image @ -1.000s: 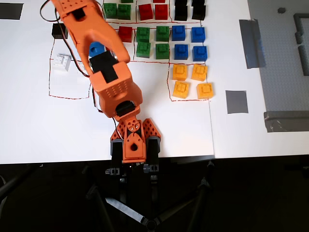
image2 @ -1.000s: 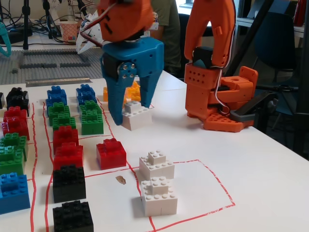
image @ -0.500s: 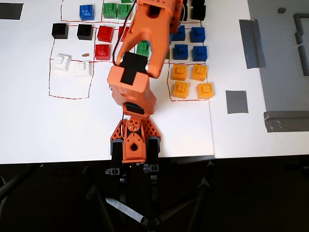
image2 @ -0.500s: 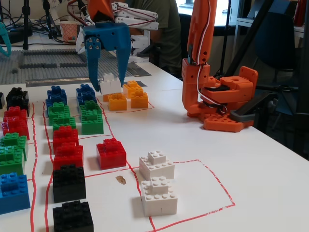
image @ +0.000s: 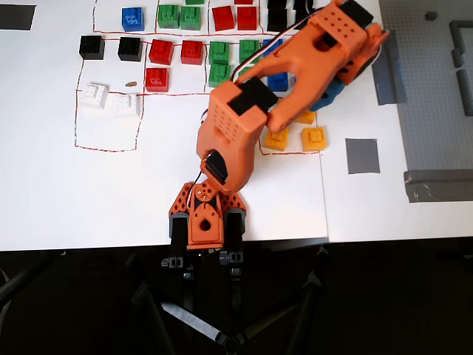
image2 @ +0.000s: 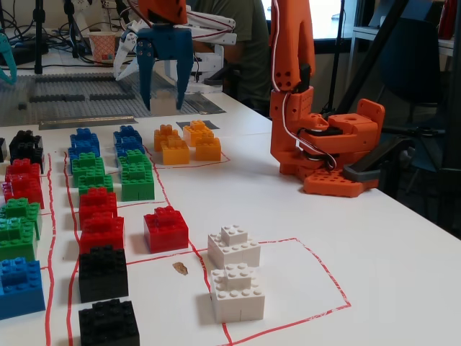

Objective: Grab the block and put it in the grey marker

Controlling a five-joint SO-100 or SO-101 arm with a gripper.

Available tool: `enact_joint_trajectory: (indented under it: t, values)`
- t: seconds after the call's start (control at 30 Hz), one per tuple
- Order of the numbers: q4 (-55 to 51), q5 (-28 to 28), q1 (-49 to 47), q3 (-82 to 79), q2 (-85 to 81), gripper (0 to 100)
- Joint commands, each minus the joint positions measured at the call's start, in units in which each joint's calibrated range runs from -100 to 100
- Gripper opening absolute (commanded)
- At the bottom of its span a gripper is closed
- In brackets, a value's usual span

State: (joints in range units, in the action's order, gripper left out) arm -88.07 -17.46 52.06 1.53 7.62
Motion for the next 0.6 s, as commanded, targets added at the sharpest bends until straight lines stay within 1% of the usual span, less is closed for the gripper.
enact_joint_trajectory:
  t: [0.0, 0.3, 0.57]
  values:
    - [0.1, -1.9, 4.1, 7.8, -1.7, 0]
    - [2.3, -7.5, 16.1, 18.8, 7.3, 0]
    - [4.5, -11.3, 23.4, 23.9, 13.5, 0]
